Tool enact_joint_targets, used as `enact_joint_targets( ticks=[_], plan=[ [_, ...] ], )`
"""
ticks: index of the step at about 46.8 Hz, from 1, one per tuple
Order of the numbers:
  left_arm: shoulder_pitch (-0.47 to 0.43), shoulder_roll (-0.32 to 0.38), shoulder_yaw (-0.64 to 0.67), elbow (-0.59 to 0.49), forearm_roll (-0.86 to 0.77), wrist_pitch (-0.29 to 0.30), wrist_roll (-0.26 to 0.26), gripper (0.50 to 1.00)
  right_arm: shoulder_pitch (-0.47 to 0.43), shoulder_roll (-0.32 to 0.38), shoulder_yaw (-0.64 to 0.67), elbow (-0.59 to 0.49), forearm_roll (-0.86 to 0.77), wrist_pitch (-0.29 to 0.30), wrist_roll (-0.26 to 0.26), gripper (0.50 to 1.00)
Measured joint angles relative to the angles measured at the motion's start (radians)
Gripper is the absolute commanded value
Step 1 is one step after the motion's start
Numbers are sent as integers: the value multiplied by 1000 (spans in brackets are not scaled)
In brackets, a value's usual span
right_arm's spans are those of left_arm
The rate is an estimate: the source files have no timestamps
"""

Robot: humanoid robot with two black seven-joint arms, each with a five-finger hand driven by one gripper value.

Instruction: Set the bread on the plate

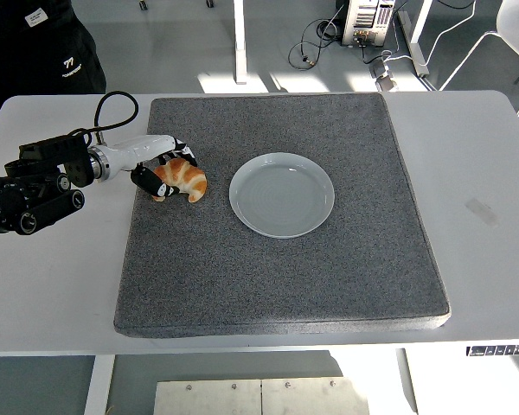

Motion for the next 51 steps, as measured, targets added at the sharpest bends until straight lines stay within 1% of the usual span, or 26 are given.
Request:
enact_joint_targets(
  ticks=[2, 15, 25, 32, 40, 46, 51],
  plan=[
    [0, 0, 0, 0, 0, 0, 0, 500, 0, 0, 0, 0, 0, 0, 0, 1000],
    [-25, 4, -11, -1, -36, -1, 6, 500, 0, 0, 0, 0, 0, 0, 0, 1000],
    [-89, 16, -14, -11, -163, -3, 2, 500, 0, 0, 0, 0, 0, 0, 0, 1000],
    [-109, 15, -45, -20, -259, -2, 0, 500, 0, 0, 0, 0, 0, 0, 0, 1000],
    [-110, -6, -92, -50, -366, -4, -6, 500, 0, 0, 0, 0, 0, 0, 0, 1000],
    [-107, -50, -113, -90, -446, -10, -8, 500, 0, 0, 0, 0, 0, 0, 0, 1000],
    [-105, -79, -118, -107, -475, -14, -8, 500, 0, 0, 0, 0, 0, 0, 0, 1000]
  ],
)
